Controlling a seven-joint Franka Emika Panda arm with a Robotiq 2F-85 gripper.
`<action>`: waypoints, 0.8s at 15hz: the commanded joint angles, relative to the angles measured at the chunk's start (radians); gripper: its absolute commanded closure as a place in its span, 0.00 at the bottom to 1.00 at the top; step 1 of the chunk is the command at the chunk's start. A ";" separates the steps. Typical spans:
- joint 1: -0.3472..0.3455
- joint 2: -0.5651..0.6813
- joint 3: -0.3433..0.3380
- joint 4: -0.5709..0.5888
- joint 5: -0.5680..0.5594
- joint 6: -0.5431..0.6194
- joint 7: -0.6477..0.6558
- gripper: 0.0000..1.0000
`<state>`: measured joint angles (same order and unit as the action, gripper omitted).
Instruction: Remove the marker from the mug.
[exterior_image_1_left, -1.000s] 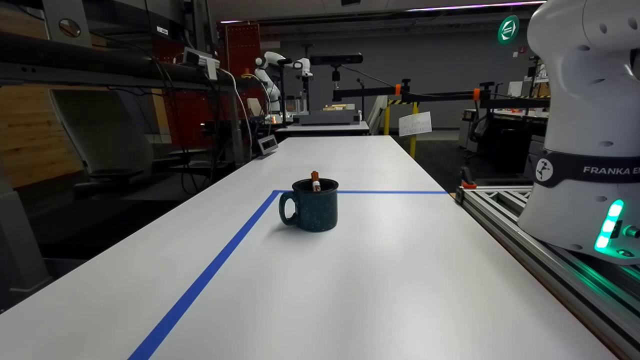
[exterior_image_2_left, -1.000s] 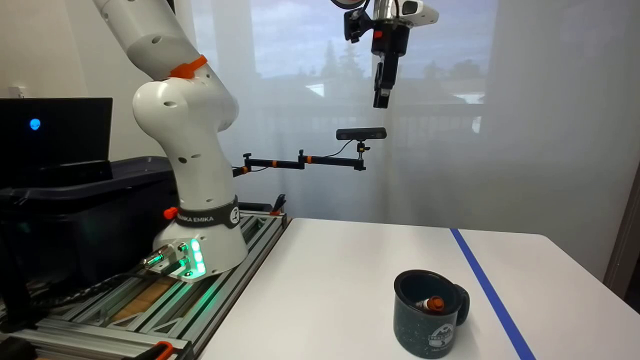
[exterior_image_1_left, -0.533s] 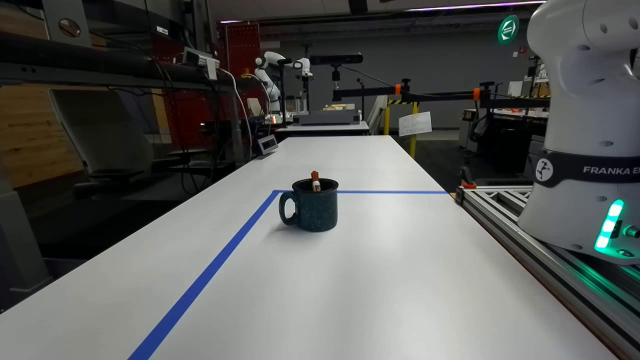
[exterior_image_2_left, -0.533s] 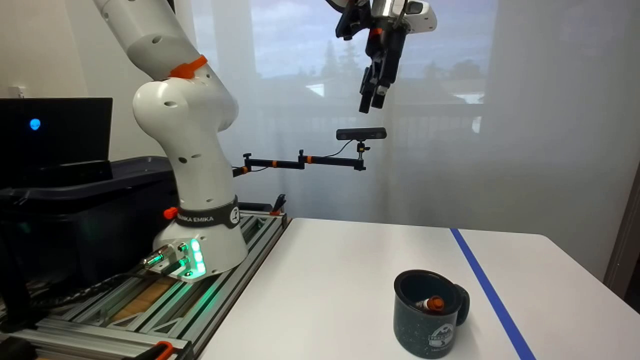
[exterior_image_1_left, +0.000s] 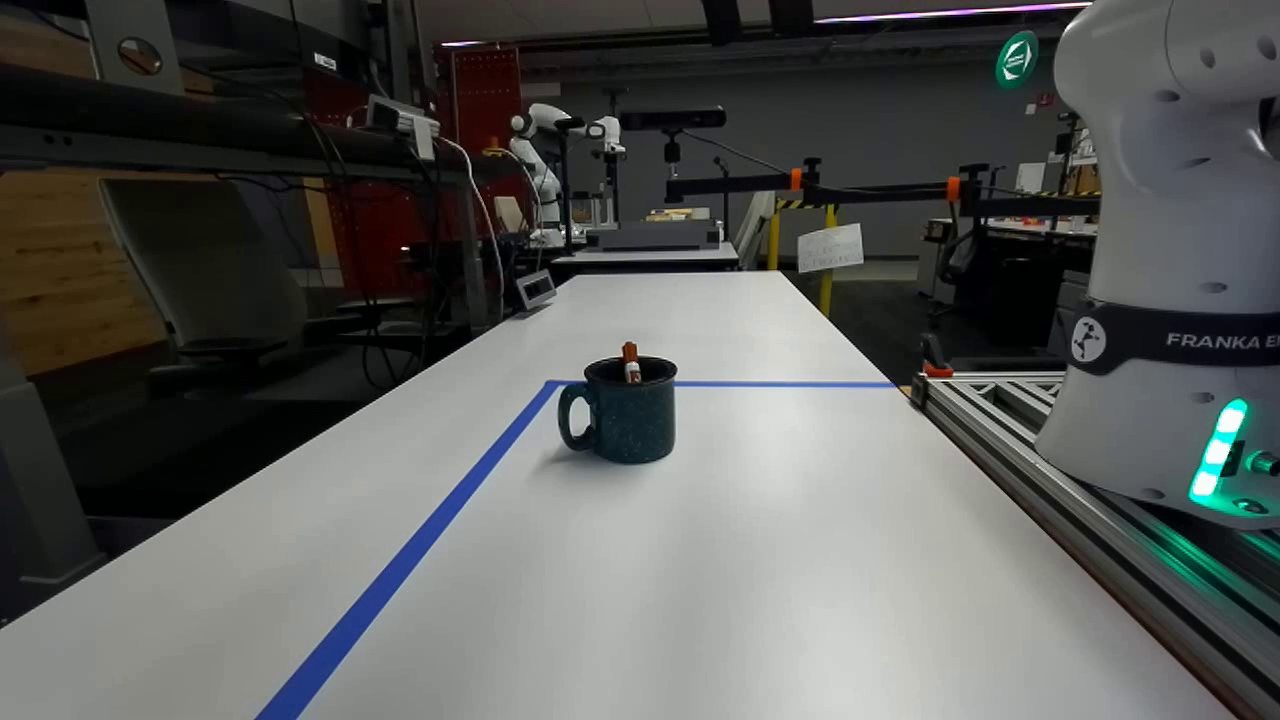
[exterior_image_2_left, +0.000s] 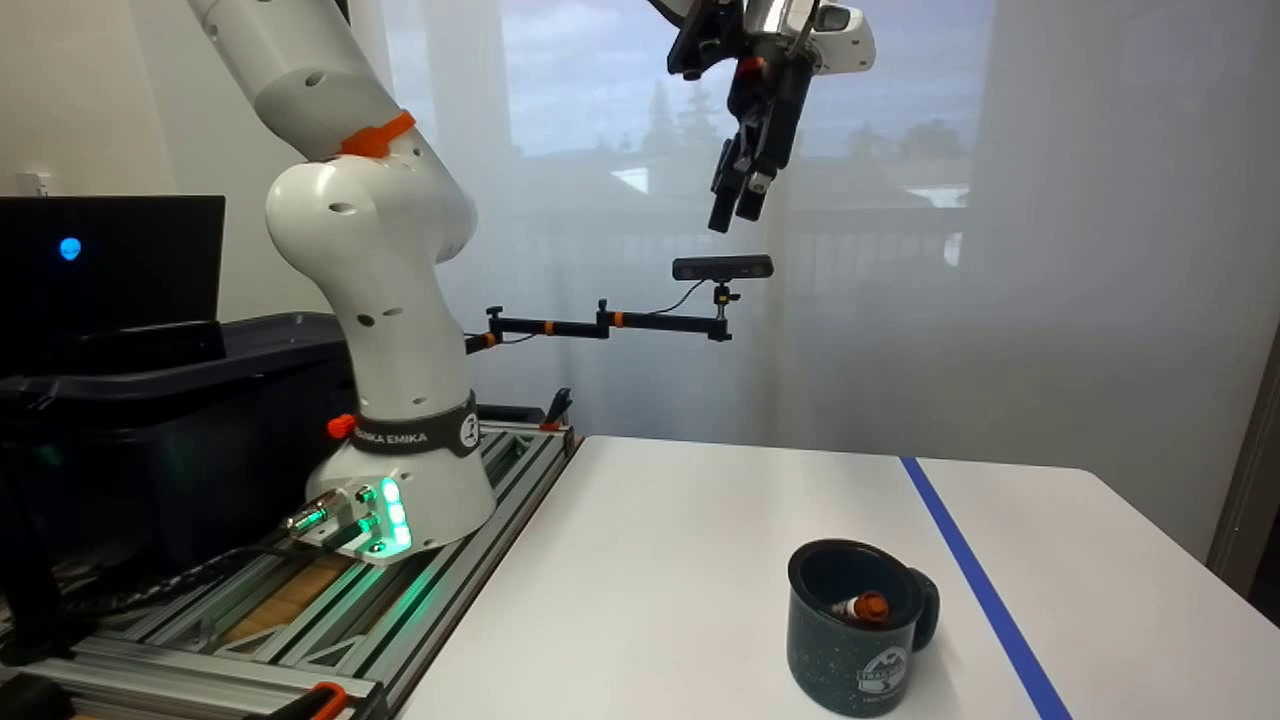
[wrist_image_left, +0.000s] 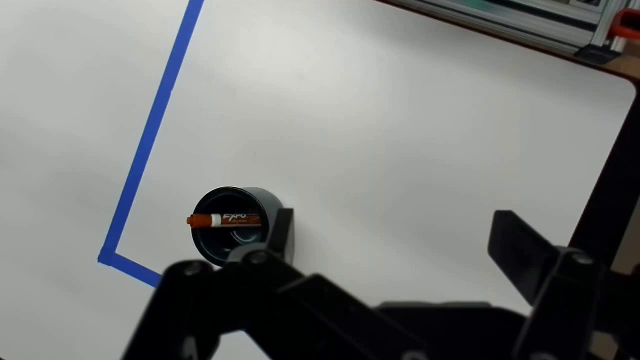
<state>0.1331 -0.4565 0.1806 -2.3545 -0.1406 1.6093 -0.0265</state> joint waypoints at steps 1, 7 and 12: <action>0.012 0.001 0.007 -0.012 -0.143 0.024 -0.054 0.00; 0.012 0.001 -0.071 -0.155 -0.387 0.262 -0.257 0.00; -0.007 0.024 -0.111 -0.211 -0.412 0.411 -0.285 0.00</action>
<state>0.1305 -0.4321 0.0647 -2.5673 -0.5558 2.0220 -0.3101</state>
